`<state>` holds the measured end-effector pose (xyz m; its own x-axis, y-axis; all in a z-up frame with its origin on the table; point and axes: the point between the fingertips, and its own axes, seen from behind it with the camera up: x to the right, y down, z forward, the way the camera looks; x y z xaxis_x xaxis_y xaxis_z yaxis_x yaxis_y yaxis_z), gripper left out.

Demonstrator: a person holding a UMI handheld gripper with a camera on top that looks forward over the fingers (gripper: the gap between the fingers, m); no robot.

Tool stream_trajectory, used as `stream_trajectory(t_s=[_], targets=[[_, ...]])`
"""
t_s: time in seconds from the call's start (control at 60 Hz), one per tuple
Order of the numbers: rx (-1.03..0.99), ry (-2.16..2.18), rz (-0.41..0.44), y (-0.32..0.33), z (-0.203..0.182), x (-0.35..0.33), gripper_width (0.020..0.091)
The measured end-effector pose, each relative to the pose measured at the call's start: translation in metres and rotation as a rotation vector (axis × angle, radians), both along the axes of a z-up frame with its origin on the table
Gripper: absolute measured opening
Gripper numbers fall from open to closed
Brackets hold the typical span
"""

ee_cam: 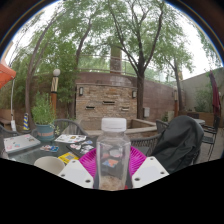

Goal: Pour water

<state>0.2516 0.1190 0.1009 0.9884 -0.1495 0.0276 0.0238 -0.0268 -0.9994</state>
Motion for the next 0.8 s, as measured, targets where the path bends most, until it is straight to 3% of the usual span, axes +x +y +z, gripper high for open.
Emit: stream_trajectory(t_s=[0.05,0.317,0.433,0.55,0.8], targets=[[-0.030,-0.023,-0.004,-0.001,-0.018,0.000,0.0384],[0.027,-0.020,-0.020,-0.004,-0.010,0.005,0.0403],[-0.045,0.025,-0.016,0.001,-0.016,0.001,0.0552],[-0.145,0.082,-0.023,-0.016,-0.029,-0.003,0.0853],[-0.227,0.021,-0.121,-0.084,-0.002,-0.006,0.0842]])
